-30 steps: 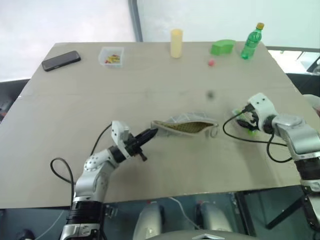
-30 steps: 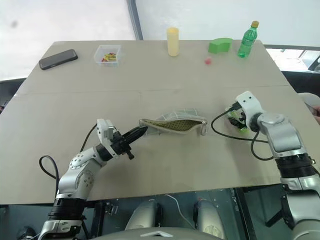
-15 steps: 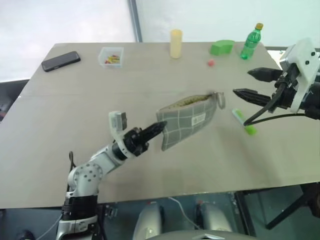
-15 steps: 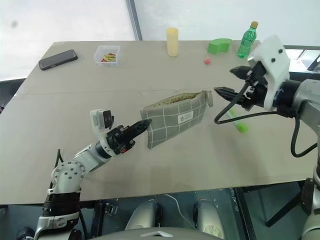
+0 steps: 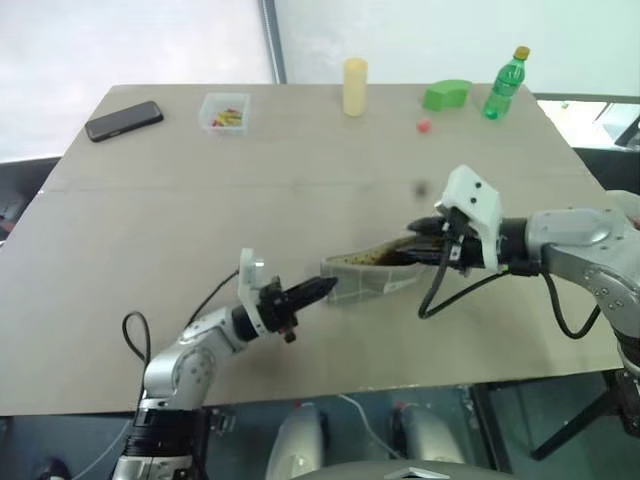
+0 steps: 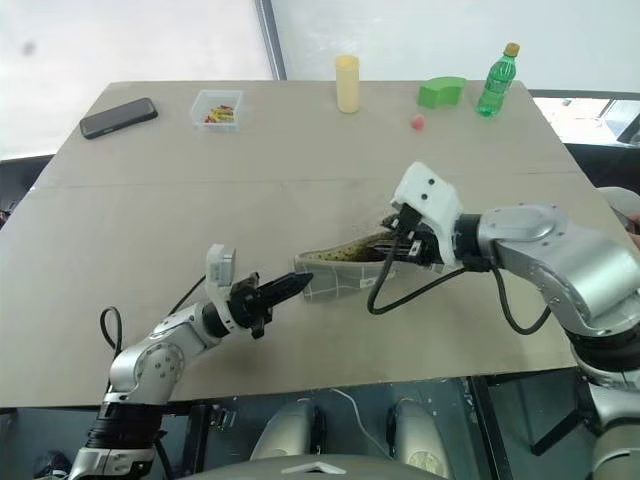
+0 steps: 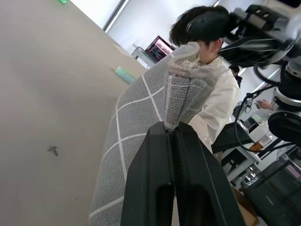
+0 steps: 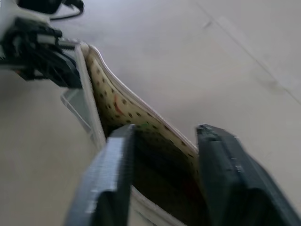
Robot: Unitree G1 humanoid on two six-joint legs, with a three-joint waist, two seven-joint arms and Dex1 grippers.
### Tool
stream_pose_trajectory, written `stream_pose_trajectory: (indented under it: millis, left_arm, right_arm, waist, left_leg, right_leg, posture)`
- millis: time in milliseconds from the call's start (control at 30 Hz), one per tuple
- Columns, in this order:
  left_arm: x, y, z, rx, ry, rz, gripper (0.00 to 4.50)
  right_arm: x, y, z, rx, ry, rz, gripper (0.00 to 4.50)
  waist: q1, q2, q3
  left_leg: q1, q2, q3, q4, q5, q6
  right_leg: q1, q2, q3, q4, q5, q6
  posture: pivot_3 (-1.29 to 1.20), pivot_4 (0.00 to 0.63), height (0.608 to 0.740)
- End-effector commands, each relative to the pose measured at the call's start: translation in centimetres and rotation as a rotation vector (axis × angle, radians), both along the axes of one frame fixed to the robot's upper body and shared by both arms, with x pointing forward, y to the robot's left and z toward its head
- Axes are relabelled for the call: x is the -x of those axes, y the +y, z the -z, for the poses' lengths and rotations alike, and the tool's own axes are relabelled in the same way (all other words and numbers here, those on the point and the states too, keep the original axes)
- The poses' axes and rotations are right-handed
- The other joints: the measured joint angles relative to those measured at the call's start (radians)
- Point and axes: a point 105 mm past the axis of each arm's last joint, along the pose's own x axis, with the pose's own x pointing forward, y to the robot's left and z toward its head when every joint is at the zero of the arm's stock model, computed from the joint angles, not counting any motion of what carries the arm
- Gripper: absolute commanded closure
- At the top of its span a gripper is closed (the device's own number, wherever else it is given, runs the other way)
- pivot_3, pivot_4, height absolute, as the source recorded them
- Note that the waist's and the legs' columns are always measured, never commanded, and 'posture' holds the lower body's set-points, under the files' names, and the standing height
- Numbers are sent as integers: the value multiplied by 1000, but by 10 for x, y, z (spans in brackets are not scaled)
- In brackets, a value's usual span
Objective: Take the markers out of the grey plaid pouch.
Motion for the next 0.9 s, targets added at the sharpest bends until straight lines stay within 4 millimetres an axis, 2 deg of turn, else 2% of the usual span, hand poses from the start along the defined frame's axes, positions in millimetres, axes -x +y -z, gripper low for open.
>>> stream_pose_trajectory:
  millis: [33,333,433,500,567,767,900]
  left_arm:
    - [1,1,-6,-15,-46,-23,4500]
    - [-3,1,-8,-35,-92,-30,4500]
    - [-3,-1,-8,-60,-120,-11,4500]
    - [-4,-1,-8,-65,-123,-8,4500]
    - [-5,1,-7,-65,-124,-14,4500]
    - [-5,6,-2,-79,-138,-20,4500]
    - [-5,8,2,-80,-143,-24,4500]
  right_arm:
    - [7,4,-7,-10,-25,-59,2909]
    - [11,3,7,19,26,-62,2909]
    - [4,-4,27,61,67,-10,2909]
    - [2,-7,32,80,69,9,2909]
    - [1,-7,26,60,56,16,2909]
    - [9,-5,-9,-71,16,-8,2909]
    - [13,-5,-2,-67,57,-7,2909]
  waist:
    - [0,0,0]
    - [0,0,0]
    - [0,-1,0]
    - [0,-1,0]
    - [0,-1,0]
    - [0,-1,0]
    - [0,-1,0]
  left_leg:
    - [0,0,0,0,0,0]
    - [0,0,0,0,0,0]
    - [0,0,0,0,0,0]
    - [0,0,0,0,0,0]
    - [0,0,0,0,0,0]
    - [0,0,0,0,0,0]
    - [0,0,0,0,0,0]
  right_leg:
    - [0,0,0,0,0,0]
    - [0,0,0,0,0,0]
    - [0,0,0,0,0,0]
    - [0,0,0,1,0,0]
    - [0,0,0,0,0,0]
    - [0,0,0,1,0,0]
    - [0,0,0,0,0,0]
  posture:
    - [0,150,740]
    - [0,150,740]
    - [0,150,740]
    - [0,150,740]
    - [0,150,740]
    - [0,150,740]
    - [0,150,740]
